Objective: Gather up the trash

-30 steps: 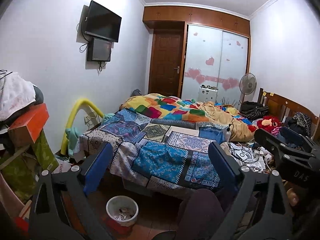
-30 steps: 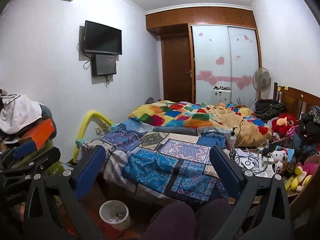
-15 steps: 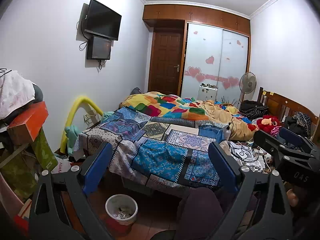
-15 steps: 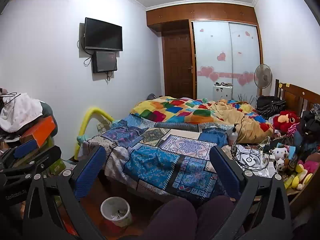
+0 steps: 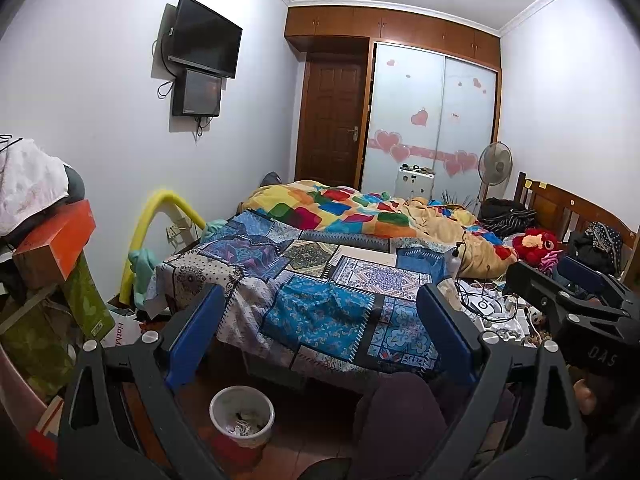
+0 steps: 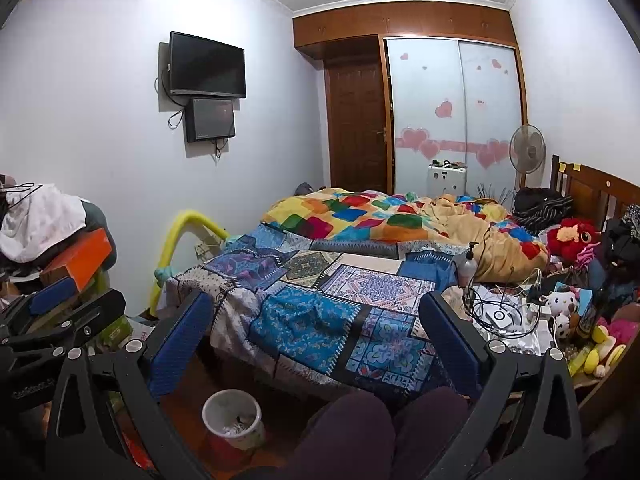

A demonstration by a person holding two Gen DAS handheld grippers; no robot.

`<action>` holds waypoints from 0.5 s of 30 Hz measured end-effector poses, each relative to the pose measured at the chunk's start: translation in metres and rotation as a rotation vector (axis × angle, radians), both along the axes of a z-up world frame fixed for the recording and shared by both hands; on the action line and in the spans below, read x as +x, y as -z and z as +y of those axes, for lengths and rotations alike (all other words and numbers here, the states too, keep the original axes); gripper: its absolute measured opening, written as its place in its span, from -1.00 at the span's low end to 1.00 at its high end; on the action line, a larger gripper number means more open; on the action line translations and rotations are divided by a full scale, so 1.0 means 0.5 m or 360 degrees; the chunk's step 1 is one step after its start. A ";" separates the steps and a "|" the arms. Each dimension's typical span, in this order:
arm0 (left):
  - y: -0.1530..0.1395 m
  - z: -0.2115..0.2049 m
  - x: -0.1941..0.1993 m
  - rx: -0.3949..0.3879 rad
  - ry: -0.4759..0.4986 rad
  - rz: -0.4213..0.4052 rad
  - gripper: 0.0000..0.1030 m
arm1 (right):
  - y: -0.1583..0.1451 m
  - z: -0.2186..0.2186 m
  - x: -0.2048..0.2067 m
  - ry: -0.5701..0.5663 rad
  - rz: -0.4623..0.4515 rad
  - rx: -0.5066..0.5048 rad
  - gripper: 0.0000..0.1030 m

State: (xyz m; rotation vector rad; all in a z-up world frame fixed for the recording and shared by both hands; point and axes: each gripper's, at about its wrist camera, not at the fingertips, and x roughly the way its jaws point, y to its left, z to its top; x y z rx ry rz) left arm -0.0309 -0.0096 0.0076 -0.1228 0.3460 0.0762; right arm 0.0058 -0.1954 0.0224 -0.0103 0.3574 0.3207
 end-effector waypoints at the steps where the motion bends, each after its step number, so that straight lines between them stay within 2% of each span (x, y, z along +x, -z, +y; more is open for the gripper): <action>1: 0.000 0.000 0.000 0.0000 0.0000 0.0000 0.89 | 0.000 0.000 0.000 0.0000 0.0000 0.0000 1.00; 15: -0.002 -0.002 0.001 -0.0001 -0.0003 0.0001 0.89 | 0.005 0.004 -0.003 0.0003 0.0010 -0.0002 1.00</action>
